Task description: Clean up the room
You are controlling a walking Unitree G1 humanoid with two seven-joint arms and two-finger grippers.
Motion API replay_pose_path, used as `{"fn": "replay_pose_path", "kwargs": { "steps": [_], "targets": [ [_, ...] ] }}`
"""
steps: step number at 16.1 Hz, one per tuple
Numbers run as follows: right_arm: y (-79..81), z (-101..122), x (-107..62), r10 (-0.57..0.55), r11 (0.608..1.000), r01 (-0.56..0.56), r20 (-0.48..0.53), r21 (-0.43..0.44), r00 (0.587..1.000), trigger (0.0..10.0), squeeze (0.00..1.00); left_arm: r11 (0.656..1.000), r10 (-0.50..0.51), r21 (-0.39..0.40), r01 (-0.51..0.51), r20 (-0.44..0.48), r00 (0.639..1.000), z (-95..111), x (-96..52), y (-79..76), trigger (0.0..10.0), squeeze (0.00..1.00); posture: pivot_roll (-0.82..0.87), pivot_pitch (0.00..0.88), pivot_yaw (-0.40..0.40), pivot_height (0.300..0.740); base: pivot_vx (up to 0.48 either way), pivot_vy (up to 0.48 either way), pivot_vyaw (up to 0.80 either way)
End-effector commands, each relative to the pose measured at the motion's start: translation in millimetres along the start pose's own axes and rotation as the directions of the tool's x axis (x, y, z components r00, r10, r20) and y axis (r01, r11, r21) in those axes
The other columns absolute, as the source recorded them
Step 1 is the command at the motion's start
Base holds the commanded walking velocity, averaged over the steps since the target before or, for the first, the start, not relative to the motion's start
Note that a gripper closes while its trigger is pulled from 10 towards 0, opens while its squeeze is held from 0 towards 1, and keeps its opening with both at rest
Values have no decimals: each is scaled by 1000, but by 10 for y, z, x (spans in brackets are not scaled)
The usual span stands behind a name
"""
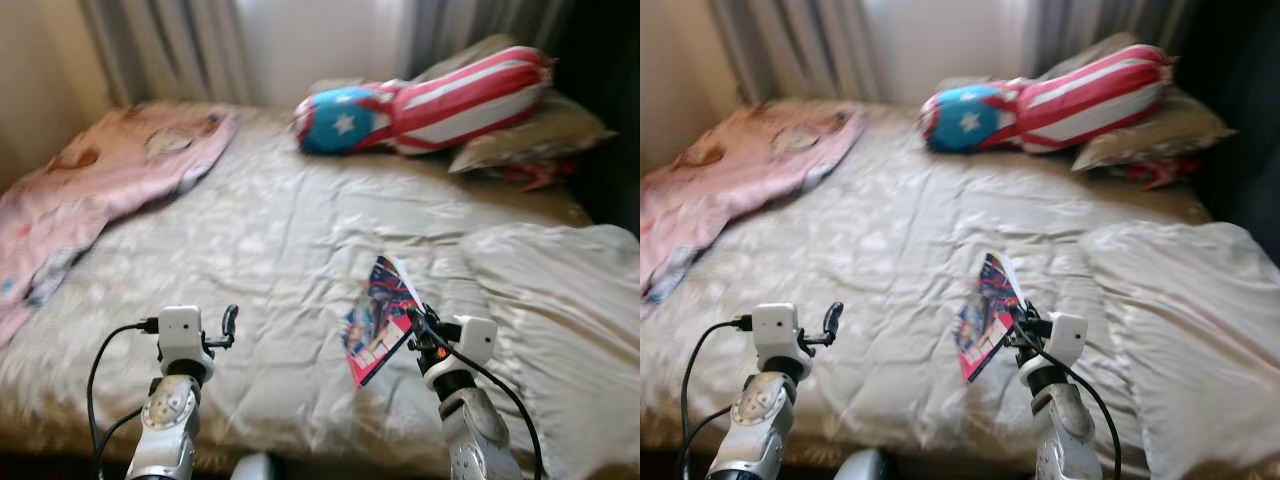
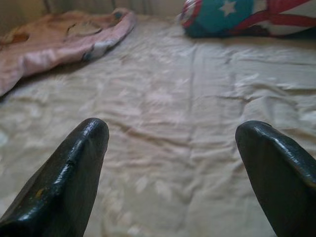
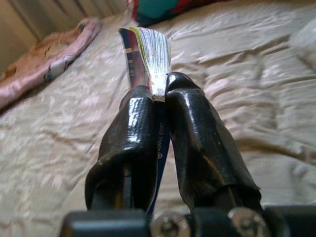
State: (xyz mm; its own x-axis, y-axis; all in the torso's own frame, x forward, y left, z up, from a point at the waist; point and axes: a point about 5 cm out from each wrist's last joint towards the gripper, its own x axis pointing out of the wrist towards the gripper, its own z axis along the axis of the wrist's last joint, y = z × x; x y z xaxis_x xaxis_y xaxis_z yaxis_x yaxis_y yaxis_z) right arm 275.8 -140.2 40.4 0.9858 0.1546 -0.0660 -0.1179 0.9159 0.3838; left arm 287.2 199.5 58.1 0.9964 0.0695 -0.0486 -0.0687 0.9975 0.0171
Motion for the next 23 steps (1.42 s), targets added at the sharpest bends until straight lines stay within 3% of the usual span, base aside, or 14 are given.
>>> {"fn": "replay_pose_path", "kwargs": {
  "steps": [1, 9, 13, 16, 19, 21, 23],
  "targets": [
    [75, 32, 31, 5, 999, -6, 38, 33, 999, 10000, 0, 1000, -11, 4, 11, 9, 1000, 25, 6, -26, 10000, 0, -61, 0, 21, 629, 270, 0, 0],
    [14, 3, 68, -22, 998, 21, 19, 56, 1000, 10000, 0, 1000, -18, 14, 18, 12, 1000, 40, 7, -23, 10000, 0, -53, 0, 29, 629, 133, 0, 0],
    [-163, 92, 227, -100, 977, 94, 22, 193, 995, 10000, 0, 999, -27, 25, 26, 20, 999, 76, -13, -2, 10000, 0, -25, 0, 38, 629, 0, 0, 0],
    [-138, 226, 400, -47, 961, 32, 50, 274, 998, 10000, 0, 999, -31, 44, 30, 30, 999, 125, -52, 53, 10000, 0, 5, 0, 47, 629, 0, 0, 0],
    [-328, 353, 515, -171, 865, 124, 53, 487, 984, 10000, 0, 996, -44, 78, 43, 13, 999, 119, -184, 129, 10000, 0, 40, 10, 57, 629, 0, 0, 0],
    [-370, 306, 503, -184, 838, 146, 22, 526, 983, 10000, 0, 995, -54, 89, 53, 7, 999, 119, -238, 139, 10000, 0, 64, 30, 58, 629, 0, 0, 0],
    [-500, 94, 384, -266, 811, 291, -124, 507, 956, 10000, 0, 992, -72, 102, 74, -22, 997, 107, -428, 153, 10000, 0, 114, 73, 62, 629, 0, 0, 0]
  ]
}}
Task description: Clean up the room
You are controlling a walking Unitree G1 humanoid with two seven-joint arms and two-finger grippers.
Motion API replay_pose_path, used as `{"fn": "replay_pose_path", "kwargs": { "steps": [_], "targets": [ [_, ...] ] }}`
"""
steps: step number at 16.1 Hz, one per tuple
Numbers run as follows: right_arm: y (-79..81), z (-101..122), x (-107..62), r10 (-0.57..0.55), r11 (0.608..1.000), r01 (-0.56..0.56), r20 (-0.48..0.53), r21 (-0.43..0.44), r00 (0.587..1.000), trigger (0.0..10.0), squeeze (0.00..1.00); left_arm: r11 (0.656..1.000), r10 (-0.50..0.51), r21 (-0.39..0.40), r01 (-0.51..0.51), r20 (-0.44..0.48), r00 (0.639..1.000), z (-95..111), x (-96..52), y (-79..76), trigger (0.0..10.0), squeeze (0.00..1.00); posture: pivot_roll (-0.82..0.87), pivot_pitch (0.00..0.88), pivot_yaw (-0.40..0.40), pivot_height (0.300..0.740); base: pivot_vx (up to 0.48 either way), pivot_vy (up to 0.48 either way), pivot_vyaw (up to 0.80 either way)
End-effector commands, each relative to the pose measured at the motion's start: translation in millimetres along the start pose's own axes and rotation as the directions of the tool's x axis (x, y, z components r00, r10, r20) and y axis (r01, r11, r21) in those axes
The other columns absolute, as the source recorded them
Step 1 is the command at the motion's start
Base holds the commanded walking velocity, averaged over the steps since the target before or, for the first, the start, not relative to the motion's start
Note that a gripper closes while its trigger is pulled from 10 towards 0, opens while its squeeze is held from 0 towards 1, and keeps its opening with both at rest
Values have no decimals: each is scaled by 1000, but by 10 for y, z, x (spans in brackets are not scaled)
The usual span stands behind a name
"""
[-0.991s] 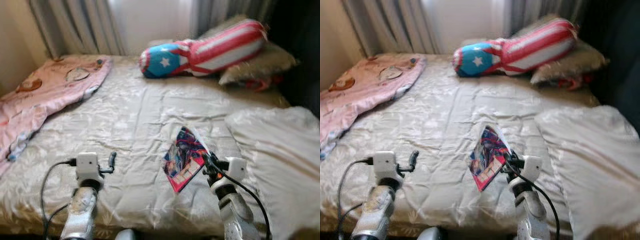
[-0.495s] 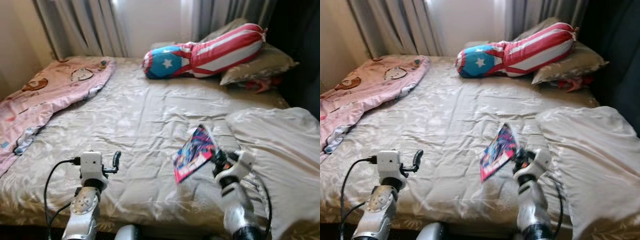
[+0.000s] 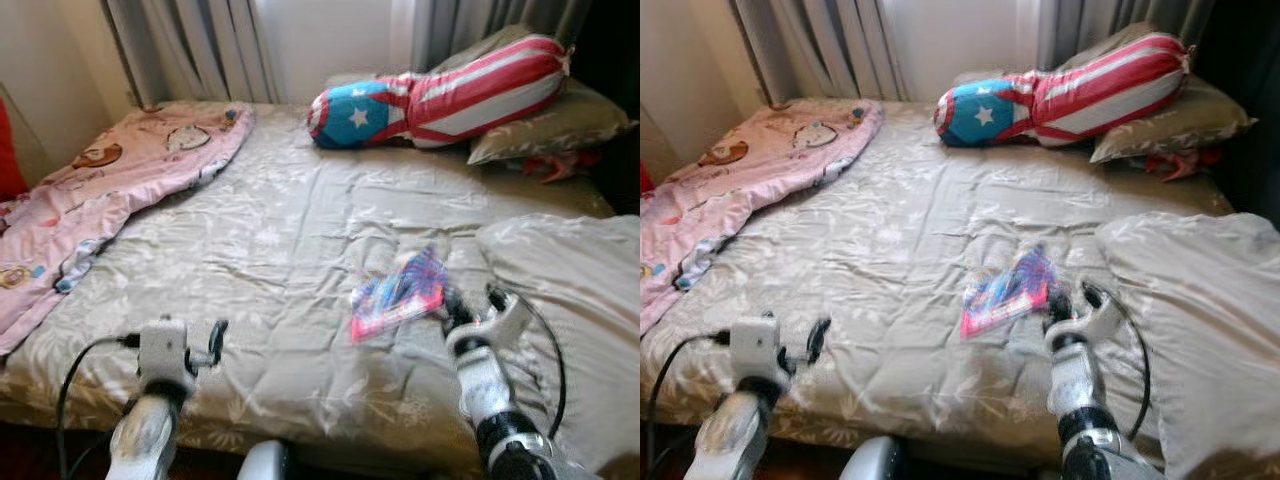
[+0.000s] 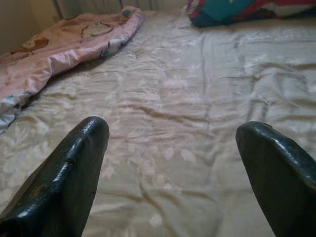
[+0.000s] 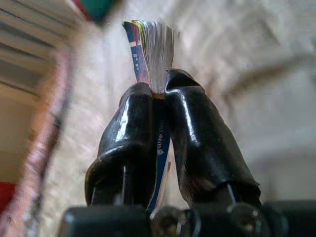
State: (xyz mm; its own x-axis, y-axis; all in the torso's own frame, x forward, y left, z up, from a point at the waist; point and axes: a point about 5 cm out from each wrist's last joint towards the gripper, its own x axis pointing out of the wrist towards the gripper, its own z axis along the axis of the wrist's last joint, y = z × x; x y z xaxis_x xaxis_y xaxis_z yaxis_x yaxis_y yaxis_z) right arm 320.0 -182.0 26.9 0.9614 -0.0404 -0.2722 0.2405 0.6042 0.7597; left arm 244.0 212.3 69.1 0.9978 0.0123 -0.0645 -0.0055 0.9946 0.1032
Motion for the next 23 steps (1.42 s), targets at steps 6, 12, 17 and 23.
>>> {"fn": "replay_pose_path", "kwargs": {
  "steps": [6, 12, 17, 23],
  "targets": [
    [-443, -92, -181, -248, 969, 246, -75, -25, 966, 10000, 0, 999, -39, 25, 41, -59, 998, 61, -264, -11, 10000, 0, 144, 143, 70, 629, 0, 0, 0],
    [-657, -72, -294, -362, 932, 363, -60, 7, 930, 10000, 0, 998, -48, 31, 51, -92, 995, 77, -329, -23, 10000, 0, 149, 161, 72, 629, 0, 0, 0],
    [-722, -142, -351, -407, 906, 412, -66, 101, 911, 10000, 0, 998, -45, 41, 50, -106, 993, 85, -362, -4, 10000, 0, 157, 162, 75, 629, 0, 0, 0],
    [-718, -107, -345, -417, 860, 397, -7, 320, 909, 10000, 0, 996, -54, 64, 61, -111, 992, 108, -407, 8, 10000, 0, 174, 167, 80, 629, 0, 0, 0]
  ]
}}
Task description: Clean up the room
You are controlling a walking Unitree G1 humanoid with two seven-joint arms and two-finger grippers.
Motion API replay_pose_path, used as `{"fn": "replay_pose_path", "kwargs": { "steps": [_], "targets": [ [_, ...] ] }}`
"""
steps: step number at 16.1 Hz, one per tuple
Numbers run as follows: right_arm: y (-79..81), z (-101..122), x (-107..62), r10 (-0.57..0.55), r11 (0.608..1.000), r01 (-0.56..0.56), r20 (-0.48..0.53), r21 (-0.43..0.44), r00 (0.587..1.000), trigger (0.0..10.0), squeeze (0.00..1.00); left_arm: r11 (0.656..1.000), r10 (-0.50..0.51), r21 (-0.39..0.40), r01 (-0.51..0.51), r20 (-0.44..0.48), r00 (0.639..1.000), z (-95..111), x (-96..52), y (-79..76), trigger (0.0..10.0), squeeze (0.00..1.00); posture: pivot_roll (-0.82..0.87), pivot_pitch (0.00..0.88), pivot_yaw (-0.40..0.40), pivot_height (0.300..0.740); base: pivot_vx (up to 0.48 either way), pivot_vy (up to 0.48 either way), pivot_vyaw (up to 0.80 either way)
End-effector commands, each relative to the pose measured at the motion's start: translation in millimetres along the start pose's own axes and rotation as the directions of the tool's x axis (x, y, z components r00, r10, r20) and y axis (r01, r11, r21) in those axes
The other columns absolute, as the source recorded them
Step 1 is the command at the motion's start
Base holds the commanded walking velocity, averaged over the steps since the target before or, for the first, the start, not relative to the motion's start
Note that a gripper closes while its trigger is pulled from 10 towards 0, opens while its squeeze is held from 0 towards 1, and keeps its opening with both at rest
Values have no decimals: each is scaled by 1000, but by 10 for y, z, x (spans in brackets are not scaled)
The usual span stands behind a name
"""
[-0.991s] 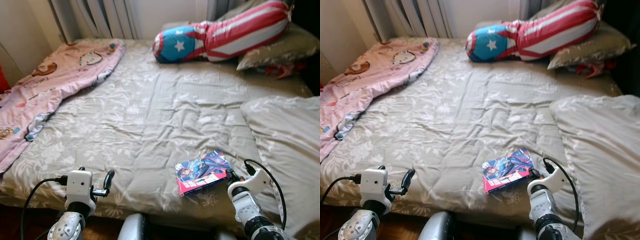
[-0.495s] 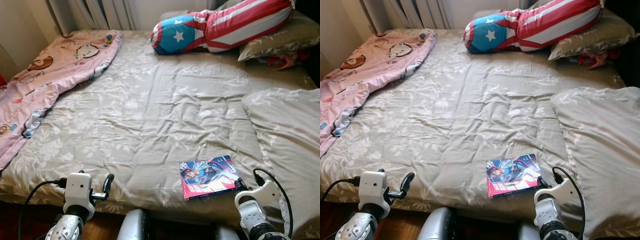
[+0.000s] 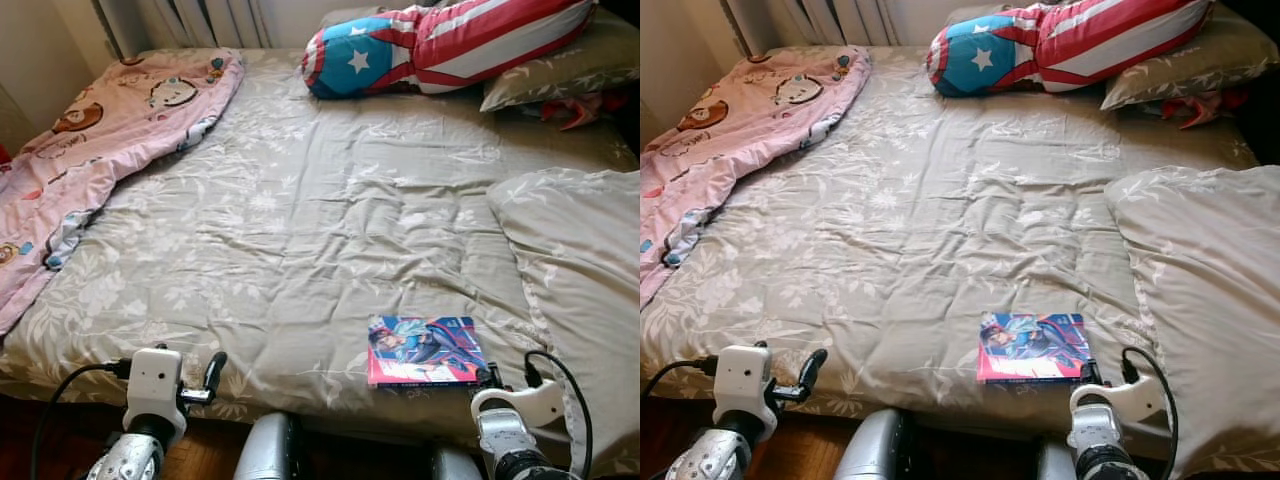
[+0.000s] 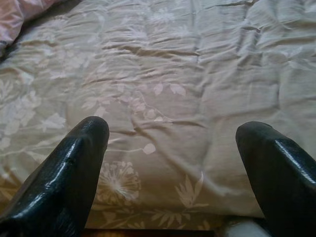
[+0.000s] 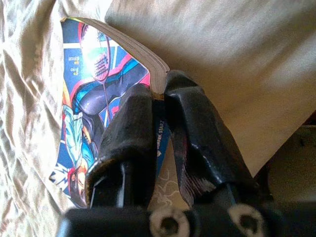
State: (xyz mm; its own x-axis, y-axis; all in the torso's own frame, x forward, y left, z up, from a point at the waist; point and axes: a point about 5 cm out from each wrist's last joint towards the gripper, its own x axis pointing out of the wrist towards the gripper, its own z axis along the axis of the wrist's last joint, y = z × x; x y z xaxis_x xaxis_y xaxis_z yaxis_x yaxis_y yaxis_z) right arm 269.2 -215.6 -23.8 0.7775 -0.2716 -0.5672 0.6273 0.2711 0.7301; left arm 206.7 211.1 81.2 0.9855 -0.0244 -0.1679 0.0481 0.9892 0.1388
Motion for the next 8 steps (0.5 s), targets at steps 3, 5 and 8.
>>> {"fn": "replay_pose_path", "kwargs": {
  "steps": [3, 5, 8],
  "targets": [
    [19, -46, -5, 10, 1000, -10, -3, 22, 1000, 10000, 0, 999, -8, 38, 9, -17, 1000, 6, -43, 21, 10000, 0, 176, 171, 78, 629, 0, 0, 0],
    [25, -54, -5, 18, 1000, -18, -10, 4, 1000, 10000, 0, 999, -7, 38, 8, -21, 1000, -3, -48, 19, 10000, 0, 176, 172, 77, 629, 0, 0, 0],
    [14, -41, -6, 24, 1000, -24, -9, -17, 1000, 10000, 643, 999, -10, 38, 11, -27, 1000, -13, -55, 9, 10000, 0, 172, 172, 77, 629, 0, 0, 0]
  ]
}}
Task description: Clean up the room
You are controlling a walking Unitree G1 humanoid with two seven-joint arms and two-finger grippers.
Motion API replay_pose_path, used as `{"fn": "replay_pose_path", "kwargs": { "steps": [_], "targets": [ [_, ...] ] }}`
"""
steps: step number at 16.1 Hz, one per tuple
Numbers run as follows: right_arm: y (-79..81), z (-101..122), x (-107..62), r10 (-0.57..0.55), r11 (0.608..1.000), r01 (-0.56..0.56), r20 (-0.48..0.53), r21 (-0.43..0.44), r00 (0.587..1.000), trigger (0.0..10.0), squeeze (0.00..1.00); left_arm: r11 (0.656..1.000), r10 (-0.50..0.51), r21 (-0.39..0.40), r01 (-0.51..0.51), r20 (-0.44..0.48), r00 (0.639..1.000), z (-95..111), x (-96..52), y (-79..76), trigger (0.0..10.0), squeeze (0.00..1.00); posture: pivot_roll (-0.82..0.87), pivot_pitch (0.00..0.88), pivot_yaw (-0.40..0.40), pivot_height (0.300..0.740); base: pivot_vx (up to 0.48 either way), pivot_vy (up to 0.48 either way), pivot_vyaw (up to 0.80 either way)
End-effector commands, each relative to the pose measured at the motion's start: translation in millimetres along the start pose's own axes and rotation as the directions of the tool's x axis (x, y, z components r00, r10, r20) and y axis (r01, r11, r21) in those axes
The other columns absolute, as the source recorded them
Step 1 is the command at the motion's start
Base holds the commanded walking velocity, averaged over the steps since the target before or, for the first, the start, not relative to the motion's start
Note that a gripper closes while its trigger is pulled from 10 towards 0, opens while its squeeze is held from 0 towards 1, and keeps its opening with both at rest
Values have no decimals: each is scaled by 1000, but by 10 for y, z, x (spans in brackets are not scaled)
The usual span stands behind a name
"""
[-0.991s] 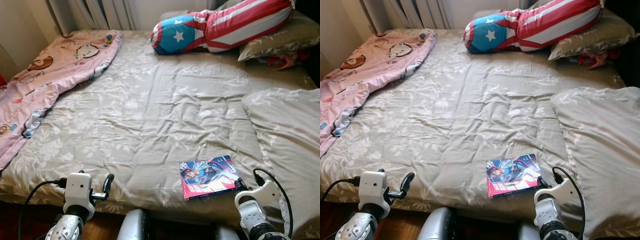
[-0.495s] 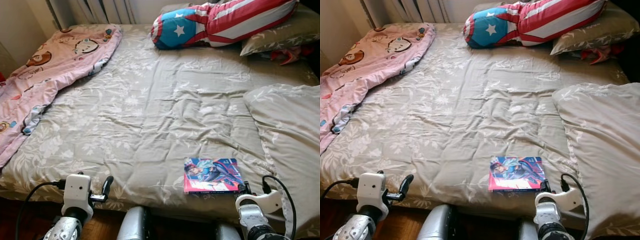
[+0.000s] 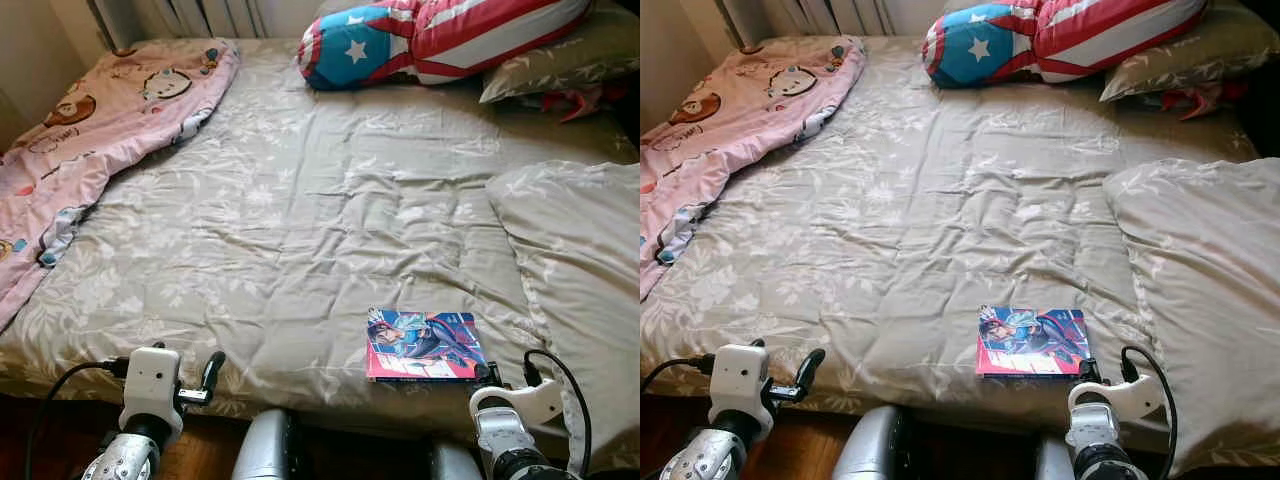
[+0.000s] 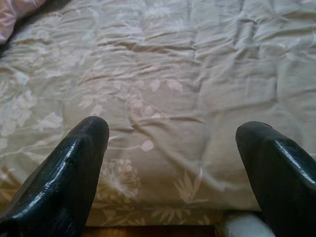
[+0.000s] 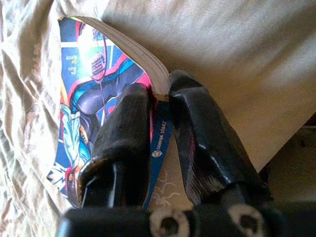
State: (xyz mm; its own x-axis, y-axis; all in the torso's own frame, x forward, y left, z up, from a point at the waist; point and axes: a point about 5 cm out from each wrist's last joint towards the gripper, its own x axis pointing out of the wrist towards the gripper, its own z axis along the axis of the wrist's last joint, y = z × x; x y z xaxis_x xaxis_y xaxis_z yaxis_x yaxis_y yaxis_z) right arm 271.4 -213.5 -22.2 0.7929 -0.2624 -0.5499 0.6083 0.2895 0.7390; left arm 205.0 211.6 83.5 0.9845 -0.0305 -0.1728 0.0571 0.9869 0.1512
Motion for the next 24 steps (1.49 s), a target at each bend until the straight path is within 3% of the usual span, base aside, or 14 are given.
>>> {"fn": "replay_pose_path", "kwargs": {
  "steps": [1, 2, 3, 4, 5, 12, 13, 14, 17, 20, 21, 22, 23, 24],
  "targets": [
    [-27, -14, -9, -6, 1000, 6, -2, -9, 1000, 10000, 592, 1000, -4, 24, 4, -24, 1000, -30, -36, -1, 10000, 0, 172, 172, 76, 629, 0, 0, 0],
    [-42, -9, -11, -16, 999, 16, -4, -28, 1000, 10000, 82, 1000, -4, 25, 5, -24, 1000, -31, -37, -1, 10000, 0, 172, 172, 76, 629, 0, 0, 0],
    [-42, -18, -13, -7, 1000, 7, -9, -30, 1000, 10000, 773, 1000, -2, 28, 3, -27, 1000, -40, -44, 9, 10000, 0, 172, 172, 76, 629, 0, 0, 0],
    [-43, -19, -14, -6, 1000, 6, -9, -31, 1000, 10000, 773, 1000, -2, 28, 3, -28, 1000, -41, -46, 11, 10000, 0, 172, 172, 76, 629, 0, 0, 0],
    [-51, -23, -16, -15, 999, 14, -10, -34, 1000, 10000, 0, 1000, -1, 28, 2, -30, 1000, -51, -34, 9, 10000, 0, 168, 168, 73, 629, 0, 0, 0],
    [-142, -17, -37, -75, 996, 75, 9, -50, 997, 10000, 0, 1000, -2, 6, 2, -9, 1000, -48, 135, -65, 10000, 0, 145, 121, 63, 629, 0, 0, 0],
    [-169, -5, -42, -90, 994, 91, 10, -59, 996, 10000, 0, 1000, -1, -1, 1, -5, 1000, -51, 198, -82, 10000, 0, 136, 105, 59, 629, 0, 0, 0],
    [-184, -11, -46, -94, 987, 93, -1, -129, 996, 10000, 0, 1000, 0, -4, 0, -3, 1000, -53, 234, -96, 10000, 0, 135, 92, 57, 629, 0, 0, 0],
    [-229, -7, -56, -112, 986, 111, -3, -121, 994, 10000, 0, 1000, 2, -11, -2, 6, 1000, -56, 283, -108, 10000, 0, 131, 80, 56, 629, 0, 0, 0],
    [-173, 21, -39, -88, 985, 87, 6, -152, 996, 10000, 0, 1000, 10, -12, -10, 10, 1000, -73, 330, -99, 10000, 0, 127, 63, 46, 629, 0, 0, 0],
    [-136, 55, -27, -74, 980, 77, 26, -184, 997, 10000, 0, 1000, 18, -19, -18, 6, 1000, -96, 364, -103, 10000, 0, 122, 52, 41, 629, 0, 0, 0],
    [-110, 78, -21, -63, 960, 70, 35, -272, 997, 10000, 0, 999, 26, -28, -26, -2, 1000, -128, 384, -102, 10000, 0, 120, 48, 40, 629, 0, 0, 0],
    [3, 87, -6, 16, 882, 1, 32, -472, 999, 10000, 0, 996, 51, -76, -53, -20, 998, -188, 452, -110, 10000, 0, 95, 16, 33, 629, 0, 0, 0],
    [92, 78, -4, 100, 834, -76, 15, -546, 995, 10000, 0, 993, 62, -101, -64, -32, 998, -223, 496, -111, 10000, 0, 80, 0, 31, 629, 0, 0, 0]
  ]
}}
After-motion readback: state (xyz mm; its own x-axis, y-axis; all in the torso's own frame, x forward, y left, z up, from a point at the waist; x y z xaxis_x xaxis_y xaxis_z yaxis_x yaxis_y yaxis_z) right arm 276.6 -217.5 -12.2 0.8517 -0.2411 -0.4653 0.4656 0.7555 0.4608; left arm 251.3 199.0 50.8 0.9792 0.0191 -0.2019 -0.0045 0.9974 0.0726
